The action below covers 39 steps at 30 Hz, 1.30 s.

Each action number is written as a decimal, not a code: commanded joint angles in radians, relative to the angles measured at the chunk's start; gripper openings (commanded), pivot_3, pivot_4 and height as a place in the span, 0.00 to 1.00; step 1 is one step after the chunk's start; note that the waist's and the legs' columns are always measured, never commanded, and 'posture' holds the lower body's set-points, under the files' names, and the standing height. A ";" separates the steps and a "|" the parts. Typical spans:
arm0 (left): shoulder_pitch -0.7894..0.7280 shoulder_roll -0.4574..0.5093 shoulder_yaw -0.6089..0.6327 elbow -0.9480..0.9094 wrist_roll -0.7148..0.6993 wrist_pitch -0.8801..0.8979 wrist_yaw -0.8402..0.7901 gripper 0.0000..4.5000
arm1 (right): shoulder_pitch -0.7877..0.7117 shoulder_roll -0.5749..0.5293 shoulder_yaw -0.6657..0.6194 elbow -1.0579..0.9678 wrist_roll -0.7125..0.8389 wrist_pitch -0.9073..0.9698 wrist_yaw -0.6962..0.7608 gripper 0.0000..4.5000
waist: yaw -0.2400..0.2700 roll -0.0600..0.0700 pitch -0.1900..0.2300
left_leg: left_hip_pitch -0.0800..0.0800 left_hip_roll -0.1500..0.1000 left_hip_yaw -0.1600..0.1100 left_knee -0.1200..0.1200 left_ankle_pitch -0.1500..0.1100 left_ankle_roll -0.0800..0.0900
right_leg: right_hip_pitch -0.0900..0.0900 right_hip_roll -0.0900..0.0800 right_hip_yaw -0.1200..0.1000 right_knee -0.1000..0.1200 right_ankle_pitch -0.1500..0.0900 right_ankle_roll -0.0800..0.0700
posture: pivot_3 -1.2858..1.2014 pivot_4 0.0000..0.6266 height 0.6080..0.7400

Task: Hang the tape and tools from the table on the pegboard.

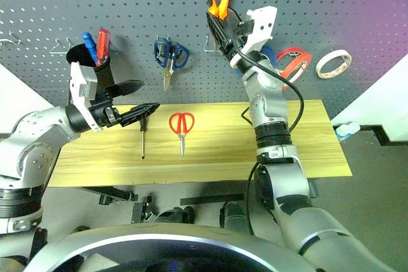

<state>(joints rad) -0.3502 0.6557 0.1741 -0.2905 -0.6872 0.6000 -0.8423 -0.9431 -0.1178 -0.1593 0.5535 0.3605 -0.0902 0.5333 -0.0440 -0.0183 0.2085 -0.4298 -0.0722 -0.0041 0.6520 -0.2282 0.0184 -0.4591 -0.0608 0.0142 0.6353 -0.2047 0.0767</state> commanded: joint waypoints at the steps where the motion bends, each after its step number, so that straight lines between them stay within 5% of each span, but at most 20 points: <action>1: 0.005 0.008 0.022 -0.043 -0.013 -0.010 0.001 1.00 | -0.058 0.008 -0.004 0.026 -0.016 -0.064 -0.009 0.46 | 0.000 0.000 0.000 | 0.000 0.000 0.000 0.000 0.000 0.000 | 0.000 0.000 0.000 0.000 0.000 0.000 | 0.52 0.17 1.00; 39: 0.060 0.053 0.058 -0.132 -0.085 0.073 0.038 1.00 | -0.198 0.041 0.011 0.433 -0.202 -0.418 -0.158 0.46 | 0.002 0.000 0.000 | 0.008 0.000 0.000 0.000 0.004 0.002 | 0.002 0.000 0.001 0.012 0.002 -0.006 | 0.54 0.26 1.00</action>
<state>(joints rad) -0.2867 0.6898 0.2015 -0.3766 -0.7534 0.6729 -0.8041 -1.1143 -0.0777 -0.1531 0.9990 0.1721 -0.4675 0.3890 -0.0422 -0.0183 0.2088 -0.4221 -0.0721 -0.0041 0.6523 -0.2240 0.0205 -0.4575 -0.0605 0.0156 0.6476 -0.2024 0.0711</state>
